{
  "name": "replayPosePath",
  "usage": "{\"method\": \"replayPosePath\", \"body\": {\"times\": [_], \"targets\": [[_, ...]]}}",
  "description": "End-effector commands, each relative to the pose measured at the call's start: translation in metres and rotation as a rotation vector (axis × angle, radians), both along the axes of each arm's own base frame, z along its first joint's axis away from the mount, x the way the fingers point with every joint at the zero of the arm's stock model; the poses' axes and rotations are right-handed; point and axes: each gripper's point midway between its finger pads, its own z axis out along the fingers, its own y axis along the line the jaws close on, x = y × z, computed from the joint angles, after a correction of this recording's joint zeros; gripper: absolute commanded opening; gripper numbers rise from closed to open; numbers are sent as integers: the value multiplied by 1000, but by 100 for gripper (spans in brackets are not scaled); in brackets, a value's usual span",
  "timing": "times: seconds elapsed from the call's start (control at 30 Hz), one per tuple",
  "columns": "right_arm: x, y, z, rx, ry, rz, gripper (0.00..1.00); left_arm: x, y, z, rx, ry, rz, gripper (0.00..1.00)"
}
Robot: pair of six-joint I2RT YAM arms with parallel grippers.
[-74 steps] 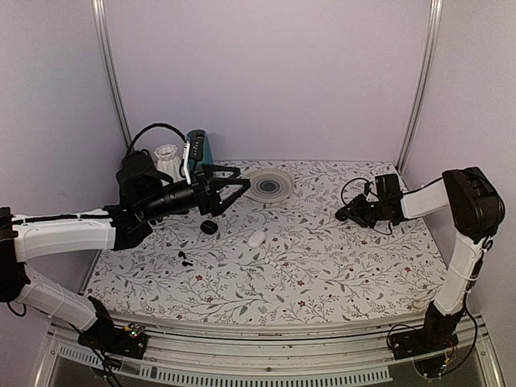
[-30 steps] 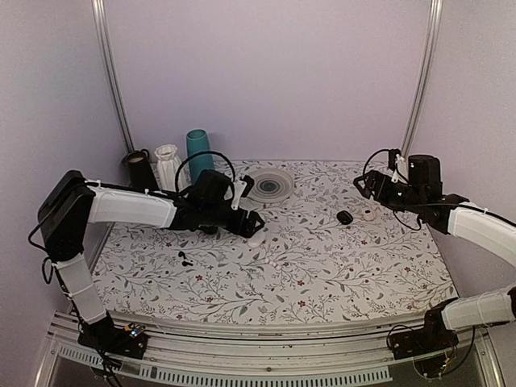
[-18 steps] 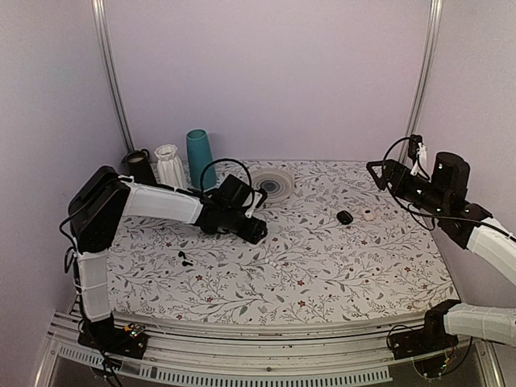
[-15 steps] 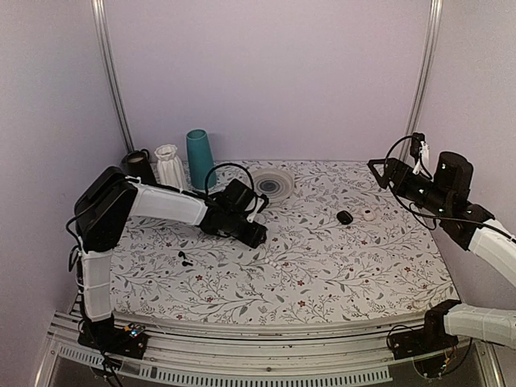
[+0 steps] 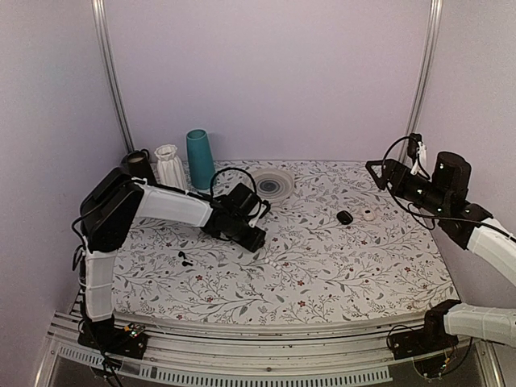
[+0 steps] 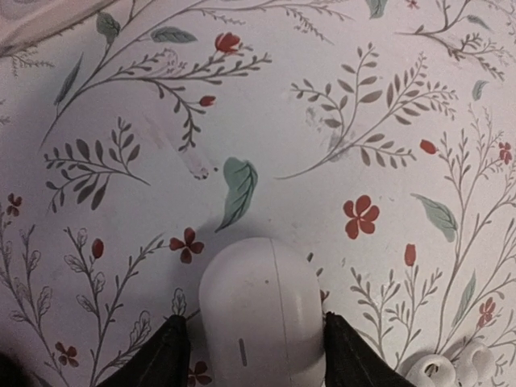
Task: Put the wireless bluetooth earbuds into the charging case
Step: Pick up the charging case from the center of the board, then pass from the left arm to the right
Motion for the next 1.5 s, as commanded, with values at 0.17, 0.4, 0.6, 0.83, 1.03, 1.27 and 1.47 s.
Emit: {"method": "replayPosePath", "body": {"times": [0.17, 0.4, 0.6, 0.83, 1.03, 1.27, 1.47], "targets": [[-2, 18, -8, 33, 8, 92, 92, -1, -13, 2, 1, -17, -34, 38], [-7, 45, -15, 69, 38, 215, 91, -5, -30, 80, -216, -187, -107, 28], [-11, 79, -21, 83, 78, 308, 89, -28, -39, 151, -369, -380, -226, 27], [-21, 127, -13, 118, 105, 441, 88, -70, -51, 204, -455, -566, -380, 27], [-36, 162, -11, 113, 125, 543, 86, -90, -57, 229, -454, -667, -446, 27], [-52, 189, -14, 88, 155, 617, 82, -104, -62, 239, -361, -788, -478, 27], [-61, 203, -16, 74, 174, 665, 73, -108, -63, 240, -300, -855, -475, 26]]}}
